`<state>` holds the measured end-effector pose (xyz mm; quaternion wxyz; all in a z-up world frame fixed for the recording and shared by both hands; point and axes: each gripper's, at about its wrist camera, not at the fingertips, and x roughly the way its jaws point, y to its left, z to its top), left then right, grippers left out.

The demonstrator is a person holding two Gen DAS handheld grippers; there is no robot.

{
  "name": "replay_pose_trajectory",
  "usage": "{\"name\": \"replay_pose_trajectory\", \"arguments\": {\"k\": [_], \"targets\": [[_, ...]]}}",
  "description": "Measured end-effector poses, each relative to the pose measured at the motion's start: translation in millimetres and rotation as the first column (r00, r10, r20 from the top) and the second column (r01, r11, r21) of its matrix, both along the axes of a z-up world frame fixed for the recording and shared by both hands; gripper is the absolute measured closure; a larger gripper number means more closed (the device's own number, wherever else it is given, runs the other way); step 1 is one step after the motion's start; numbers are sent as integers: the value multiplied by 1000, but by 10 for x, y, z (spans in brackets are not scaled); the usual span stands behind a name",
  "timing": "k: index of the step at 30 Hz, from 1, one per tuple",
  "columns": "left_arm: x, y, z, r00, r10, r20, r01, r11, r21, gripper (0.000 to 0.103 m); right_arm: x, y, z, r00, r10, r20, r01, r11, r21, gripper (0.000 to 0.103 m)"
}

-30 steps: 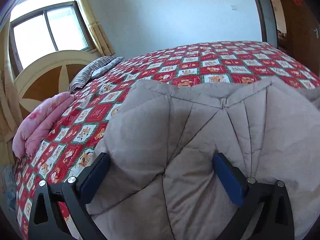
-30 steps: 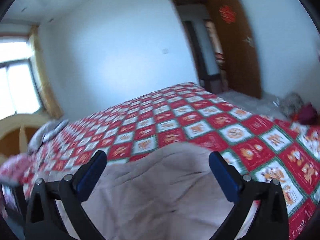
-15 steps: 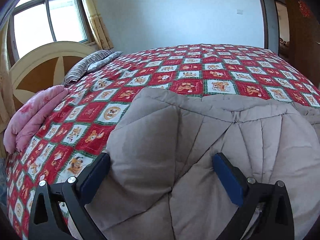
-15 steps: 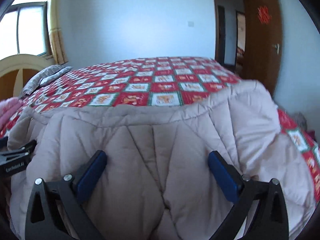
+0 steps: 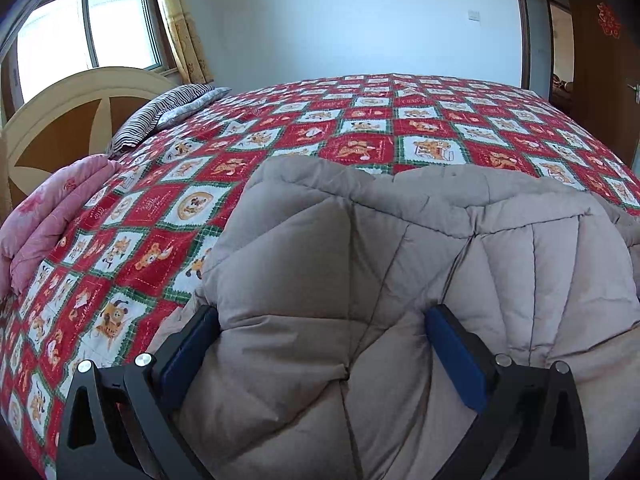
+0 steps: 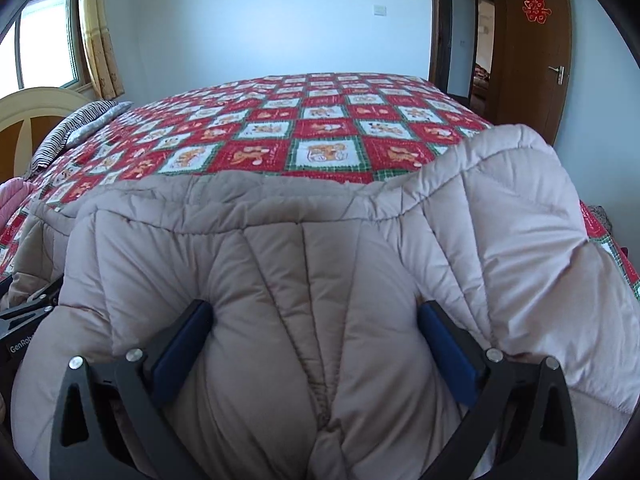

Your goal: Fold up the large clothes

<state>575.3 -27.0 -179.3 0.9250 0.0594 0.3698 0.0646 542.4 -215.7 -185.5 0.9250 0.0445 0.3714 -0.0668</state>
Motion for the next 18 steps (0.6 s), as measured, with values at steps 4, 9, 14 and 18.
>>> {"name": "replay_pose_trajectory", "arguments": {"k": [4,9,14,18], "targets": [[34,11,-41,1000,-5,-21,5,1000,-11,1,59,3,-43,1000,0,-32,0,1000,-3,0],[50,17,-72,999,-8,-35,8,1000,-16,1,90,6,-77,998,-1,-56,1,1000,-4,0],[69,29,-87,999,-11,-43,10,1000,-27,1,117,15,-90,997,2,-72,-3,1000,-12,0],[72,37,-94,999,-11,-45,10,1000,-28,1,139,37,-99,997,-2,-83,0,1000,-29,0]]}}
